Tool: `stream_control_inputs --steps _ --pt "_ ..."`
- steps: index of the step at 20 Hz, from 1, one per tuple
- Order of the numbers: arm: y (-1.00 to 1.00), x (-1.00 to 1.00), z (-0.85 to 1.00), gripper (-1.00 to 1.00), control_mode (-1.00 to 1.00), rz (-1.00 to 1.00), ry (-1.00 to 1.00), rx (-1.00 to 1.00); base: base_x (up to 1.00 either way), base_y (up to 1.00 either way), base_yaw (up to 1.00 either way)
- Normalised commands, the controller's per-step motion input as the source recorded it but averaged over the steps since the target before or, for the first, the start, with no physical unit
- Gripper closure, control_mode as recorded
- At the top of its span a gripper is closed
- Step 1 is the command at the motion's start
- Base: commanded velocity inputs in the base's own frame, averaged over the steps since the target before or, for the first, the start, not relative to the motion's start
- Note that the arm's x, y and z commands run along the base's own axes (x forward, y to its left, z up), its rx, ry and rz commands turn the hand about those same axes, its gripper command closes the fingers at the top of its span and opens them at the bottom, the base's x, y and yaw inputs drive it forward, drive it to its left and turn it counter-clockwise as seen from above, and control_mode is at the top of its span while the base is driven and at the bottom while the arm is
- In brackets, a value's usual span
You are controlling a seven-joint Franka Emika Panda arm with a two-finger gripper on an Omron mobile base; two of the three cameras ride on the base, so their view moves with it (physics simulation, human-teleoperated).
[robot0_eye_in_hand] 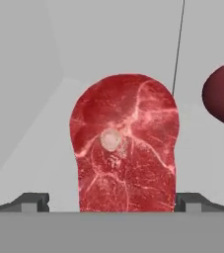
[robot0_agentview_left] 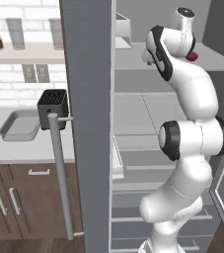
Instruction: Place one tomato and one steak in each tupperware on the nearby counter, to pack two identical lunches.
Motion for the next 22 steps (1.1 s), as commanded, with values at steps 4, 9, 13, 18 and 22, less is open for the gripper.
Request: stream_control_inputs --steps 4,9,13,18,22 --pt "-0.03 0.48 -0.52 -1.00 -1.00 0.05 -0.06 -0.03 0.00 0.00 0.00" --pt "0.00 0.38 -0.60 1.00 -1.00 0.03 -0.08 -0.09 0.00 0.00 0.00" --pt "0.09 0.00 -0.74 1.00 -1.00 0.05 -0.08 -0.14 0.00 0.00 0.00" --pt "0.02 -0.81 -0.60 1.00 -1.00 0.06 -0.04 -0.10 0.00 0.00 0.00" --pt "0.00 -1.00 -0.02 1.00 -1.00 0.00 -0.07 0.01 0.00 0.00 0.00"
